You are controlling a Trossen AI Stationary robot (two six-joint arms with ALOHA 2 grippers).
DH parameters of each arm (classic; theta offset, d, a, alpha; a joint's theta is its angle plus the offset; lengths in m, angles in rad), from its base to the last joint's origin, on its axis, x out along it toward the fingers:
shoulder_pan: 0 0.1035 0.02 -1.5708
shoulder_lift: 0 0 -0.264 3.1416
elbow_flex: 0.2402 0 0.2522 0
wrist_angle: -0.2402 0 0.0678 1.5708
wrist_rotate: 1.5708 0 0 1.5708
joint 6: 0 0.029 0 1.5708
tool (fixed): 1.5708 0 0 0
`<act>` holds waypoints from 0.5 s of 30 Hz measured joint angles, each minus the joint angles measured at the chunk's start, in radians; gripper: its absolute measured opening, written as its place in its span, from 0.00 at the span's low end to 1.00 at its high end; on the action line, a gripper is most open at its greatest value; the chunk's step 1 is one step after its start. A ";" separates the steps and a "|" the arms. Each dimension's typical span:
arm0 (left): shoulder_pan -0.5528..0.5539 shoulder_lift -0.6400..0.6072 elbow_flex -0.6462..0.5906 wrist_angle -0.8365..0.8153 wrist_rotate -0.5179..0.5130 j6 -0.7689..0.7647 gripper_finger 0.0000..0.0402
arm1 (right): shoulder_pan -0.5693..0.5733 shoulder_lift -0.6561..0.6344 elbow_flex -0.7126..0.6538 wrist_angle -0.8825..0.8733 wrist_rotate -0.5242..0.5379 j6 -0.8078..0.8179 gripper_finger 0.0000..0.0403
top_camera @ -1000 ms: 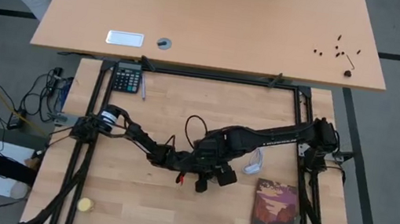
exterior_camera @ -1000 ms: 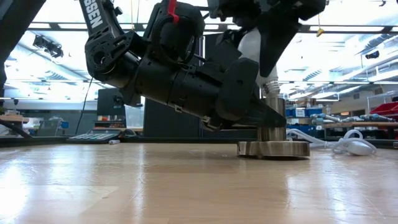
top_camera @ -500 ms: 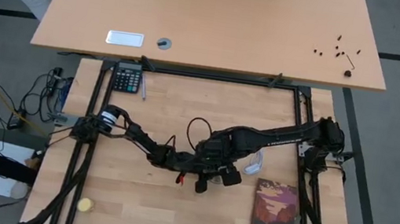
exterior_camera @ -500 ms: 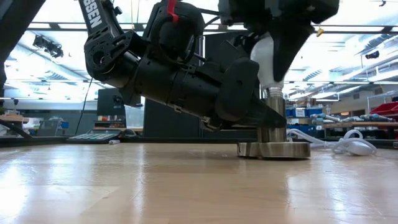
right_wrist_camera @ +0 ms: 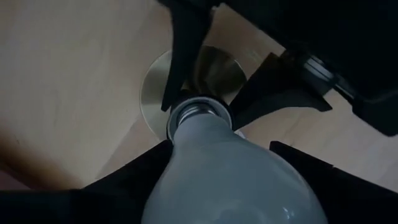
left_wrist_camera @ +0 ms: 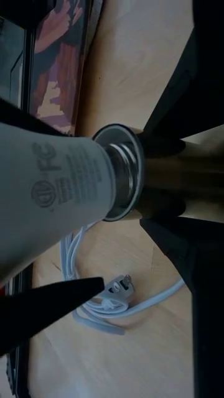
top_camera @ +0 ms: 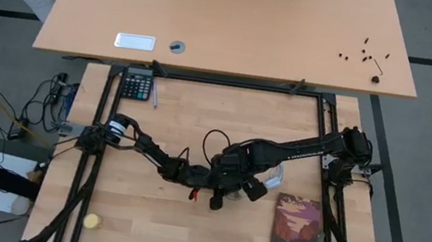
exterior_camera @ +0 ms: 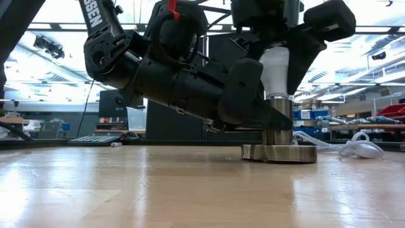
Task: Screw lightbulb
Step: Insert the lightbulb into the lamp socket
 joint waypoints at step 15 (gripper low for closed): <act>0.000 0.000 0.000 0.002 0.000 -0.023 0.47 | 0.059 0.001 0.000 0.009 0.106 0.127 0.67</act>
